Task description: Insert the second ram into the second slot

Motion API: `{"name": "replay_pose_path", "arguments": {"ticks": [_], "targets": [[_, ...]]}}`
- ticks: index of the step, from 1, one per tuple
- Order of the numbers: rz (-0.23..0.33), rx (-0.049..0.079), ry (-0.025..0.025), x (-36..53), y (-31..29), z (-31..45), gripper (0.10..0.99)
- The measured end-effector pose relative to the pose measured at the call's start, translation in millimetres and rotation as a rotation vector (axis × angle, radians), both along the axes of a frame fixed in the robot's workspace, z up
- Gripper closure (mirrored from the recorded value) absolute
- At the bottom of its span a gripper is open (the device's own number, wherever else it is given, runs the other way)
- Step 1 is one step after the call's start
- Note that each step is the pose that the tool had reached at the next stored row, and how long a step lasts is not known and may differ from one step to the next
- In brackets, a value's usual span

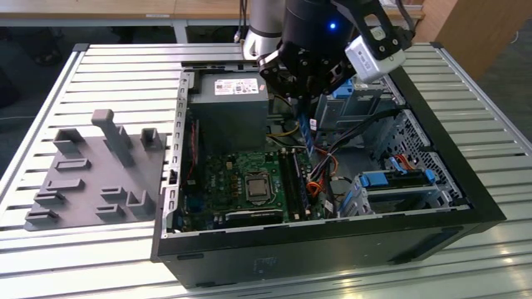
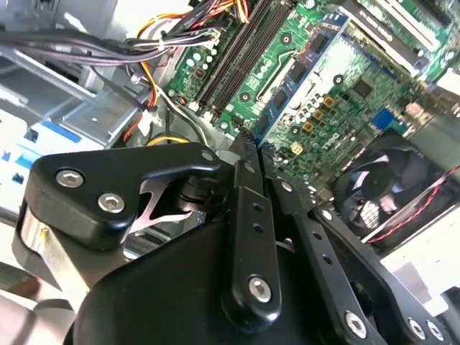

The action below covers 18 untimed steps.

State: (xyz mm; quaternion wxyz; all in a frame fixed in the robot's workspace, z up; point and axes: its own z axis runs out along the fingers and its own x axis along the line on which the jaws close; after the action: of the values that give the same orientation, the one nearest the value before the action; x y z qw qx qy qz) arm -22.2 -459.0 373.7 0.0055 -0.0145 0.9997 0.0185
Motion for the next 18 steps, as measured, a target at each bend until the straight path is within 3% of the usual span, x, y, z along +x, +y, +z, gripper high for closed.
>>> {"name": "replay_pose_path", "arguments": {"ticks": [18], "targets": [[-0.004, 0.000, 0.0007, 0.0, 0.3, -18.0, 0.949]]}}
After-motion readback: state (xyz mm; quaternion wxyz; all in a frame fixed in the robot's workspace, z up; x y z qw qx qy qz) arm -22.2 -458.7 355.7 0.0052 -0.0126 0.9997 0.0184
